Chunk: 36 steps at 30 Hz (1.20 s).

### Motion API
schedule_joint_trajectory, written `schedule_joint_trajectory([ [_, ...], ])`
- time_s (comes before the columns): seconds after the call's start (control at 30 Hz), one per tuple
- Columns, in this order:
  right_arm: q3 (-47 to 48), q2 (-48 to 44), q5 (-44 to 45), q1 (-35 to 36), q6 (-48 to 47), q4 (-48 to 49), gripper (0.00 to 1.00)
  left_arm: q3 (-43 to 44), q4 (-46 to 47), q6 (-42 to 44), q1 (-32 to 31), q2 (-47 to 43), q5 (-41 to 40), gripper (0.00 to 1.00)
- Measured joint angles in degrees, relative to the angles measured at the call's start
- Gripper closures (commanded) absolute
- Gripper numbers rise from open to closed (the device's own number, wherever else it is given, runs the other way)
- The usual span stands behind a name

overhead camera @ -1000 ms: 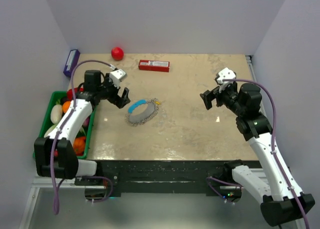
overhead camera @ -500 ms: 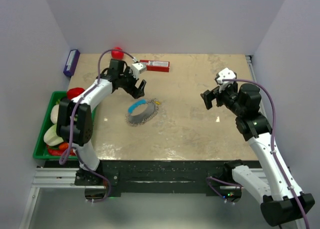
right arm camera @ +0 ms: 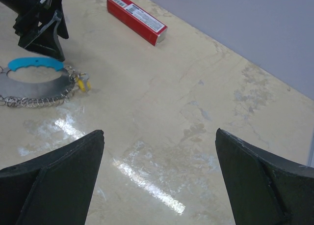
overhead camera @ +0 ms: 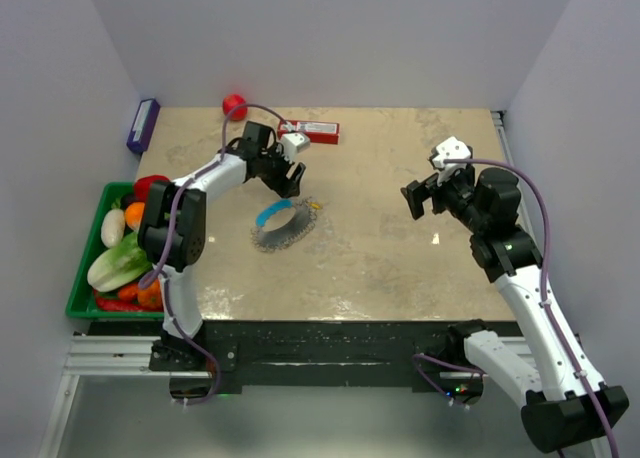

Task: Remove the keys from the keyring

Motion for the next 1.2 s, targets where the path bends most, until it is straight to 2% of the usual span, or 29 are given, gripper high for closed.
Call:
schedule_joint_trajectory([
  [0.23, -0.07, 0.00, 0.00, 0.00, 0.00, 0.02, 0.01, 0.00, -0.85, 1.01, 0.02, 0.50, -0.22, 0.33],
  [0.4, -0.59, 0.00, 0.00, 0.00, -0.02, 0.33, 0.01, 0.00, -1.51, 2.03, 0.02, 1.25, -0.42, 0.41],
  [1.1, -0.61, -0.11, -0.04, 0.00, 0.00, 0.37, 0.01, 0.00, -9.09, 9.77, 0.02, 3.43, -5.73, 0.42],
  [1.2, -0.61, -0.11, -0.07, 0.00, 0.00, 0.37, 0.01, 0.39, -9.84, 10.84, 0.02, 3.67, -5.92, 0.46],
])
